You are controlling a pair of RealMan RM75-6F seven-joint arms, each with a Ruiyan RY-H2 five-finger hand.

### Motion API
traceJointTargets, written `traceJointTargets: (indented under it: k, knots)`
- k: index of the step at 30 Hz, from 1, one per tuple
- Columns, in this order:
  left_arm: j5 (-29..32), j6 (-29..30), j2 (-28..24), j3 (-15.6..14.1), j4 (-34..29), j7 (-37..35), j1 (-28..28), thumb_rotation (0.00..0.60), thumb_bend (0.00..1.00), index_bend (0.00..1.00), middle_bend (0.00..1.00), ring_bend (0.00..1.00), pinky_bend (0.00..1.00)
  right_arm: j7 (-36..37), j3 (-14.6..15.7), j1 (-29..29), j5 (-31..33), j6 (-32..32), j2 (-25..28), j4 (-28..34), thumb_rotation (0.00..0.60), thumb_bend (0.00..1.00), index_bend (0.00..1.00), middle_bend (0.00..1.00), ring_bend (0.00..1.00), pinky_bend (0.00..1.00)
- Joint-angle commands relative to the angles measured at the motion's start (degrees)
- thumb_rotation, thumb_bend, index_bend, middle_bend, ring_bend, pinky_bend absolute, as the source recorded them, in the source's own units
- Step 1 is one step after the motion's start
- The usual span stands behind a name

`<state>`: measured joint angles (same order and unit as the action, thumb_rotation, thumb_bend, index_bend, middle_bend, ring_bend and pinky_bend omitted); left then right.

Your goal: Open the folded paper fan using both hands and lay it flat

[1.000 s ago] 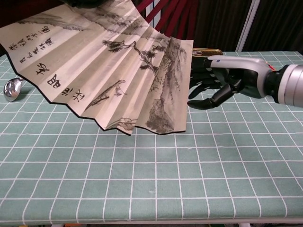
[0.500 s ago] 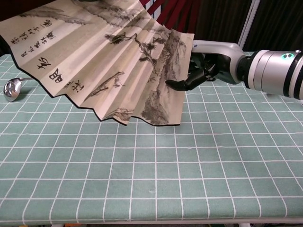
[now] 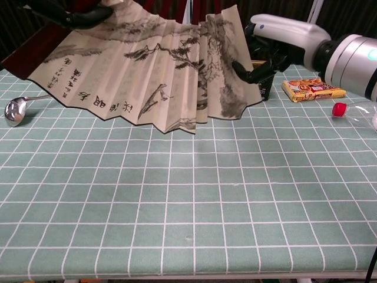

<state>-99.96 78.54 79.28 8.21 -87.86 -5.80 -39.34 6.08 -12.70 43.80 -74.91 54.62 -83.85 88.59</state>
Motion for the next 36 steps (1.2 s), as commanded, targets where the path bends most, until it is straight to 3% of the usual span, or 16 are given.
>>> traceJointTargets:
  k: [1, 7, 14, 18, 27, 36]
  knots:
    - [-2.41, 2.09, 1.44, -0.89, 3.43, 2.51, 0.42, 0.6, 0.38, 0.61, 0.73, 0.72, 0.85, -4.64, 0.58, -1.5, -3.78, 5.3, 0.78, -1.58, 0.6, 0.56, 0.76, 0.39, 0.26, 0.2]
    - [-7.12, 5.44, 4.74, -1.63, 11.05, 12.37, 0.63, 0.6, 0.38, 0.61, 0.72, 0.72, 0.84, -9.26, 1.52, -3.3, -8.36, 11.88, 0.68, -5.23, 0.6, 0.56, 0.77, 0.4, 0.27, 0.19]
    - [-8.12, 4.84, 7.22, -3.24, 14.81, 19.4, 1.19, 0.6, 0.38, 0.6, 0.72, 0.71, 0.84, -10.17, 2.59, -5.61, -10.41, 16.23, 0.63, -8.27, 0.6, 0.56, 0.76, 0.4, 0.27, 0.18]
    - [-8.43, 4.62, 9.48, -2.7, 17.83, 26.95, 1.19, 0.6, 0.38, 0.59, 0.71, 0.7, 0.84, -14.67, 2.78, -7.01, -11.76, 20.4, -1.48, -12.06, 0.6, 0.56, 0.76, 0.4, 0.29, 0.16]
    - [-6.47, 2.99, 12.1, -1.64, 17.87, 36.15, 1.18, 0.6, 0.38, 0.57, 0.67, 0.67, 0.83, -19.74, 2.57, -8.92, -13.69, 27.23, -7.63, -20.01, 0.6, 0.56, 0.74, 0.41, 0.3, 0.1]
    - [-4.05, -0.71, 12.89, -2.86, 14.28, 46.14, 2.63, 0.6, 0.37, 0.55, 0.63, 0.62, 0.73, -21.57, 2.77, -10.19, -14.66, 30.74, -11.99, -26.05, 0.6, 0.55, 0.7, 0.4, 0.29, 0.0]
